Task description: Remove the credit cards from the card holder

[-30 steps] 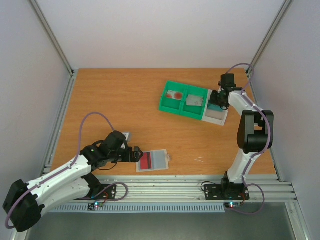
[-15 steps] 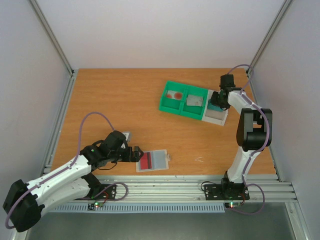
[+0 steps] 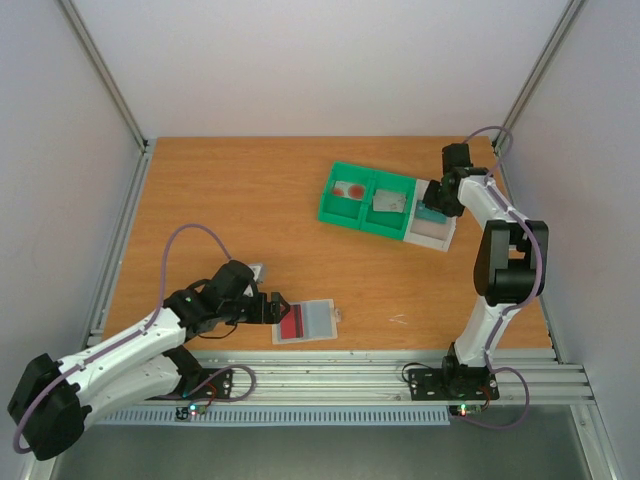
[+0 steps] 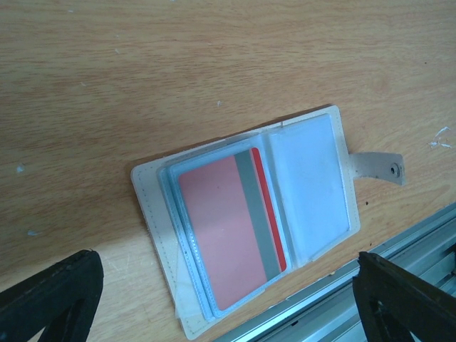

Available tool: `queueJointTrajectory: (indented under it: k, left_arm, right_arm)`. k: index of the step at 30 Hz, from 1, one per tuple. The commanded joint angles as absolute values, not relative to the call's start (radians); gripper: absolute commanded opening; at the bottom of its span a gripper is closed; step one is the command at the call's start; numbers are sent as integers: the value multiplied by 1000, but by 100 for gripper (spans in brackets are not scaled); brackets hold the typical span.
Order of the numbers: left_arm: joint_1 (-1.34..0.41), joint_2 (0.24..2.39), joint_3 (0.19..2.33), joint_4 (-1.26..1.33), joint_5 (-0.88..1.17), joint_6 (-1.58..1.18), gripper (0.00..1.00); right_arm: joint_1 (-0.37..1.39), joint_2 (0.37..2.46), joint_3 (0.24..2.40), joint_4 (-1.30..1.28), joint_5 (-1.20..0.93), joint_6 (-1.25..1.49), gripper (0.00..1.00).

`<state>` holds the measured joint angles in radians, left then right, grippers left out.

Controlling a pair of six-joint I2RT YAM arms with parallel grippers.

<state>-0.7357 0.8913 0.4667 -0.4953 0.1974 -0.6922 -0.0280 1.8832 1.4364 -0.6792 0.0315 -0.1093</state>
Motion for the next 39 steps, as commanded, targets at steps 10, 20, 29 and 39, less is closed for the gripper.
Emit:
queueJointTrajectory:
  k: [10, 20, 29, 39]
  left_arm:
    - [-737, 897, 407, -403, 164, -758, 84]
    - [-736, 902, 351, -264, 209, -844, 69]
    - [-726, 961, 313, -179, 234, -866, 53]
    - [-679, 1058, 294, -97, 274, -854, 9]
  right_arm:
    - [-8, 1592, 1303, -811, -205, 36, 33]
    - [151, 1381, 1146, -831, -304, 43, 34]
    - [371, 1262, 1019, -754, -362, 113, 33]
    - [605, 1262, 935, -609, -345, 192, 31]
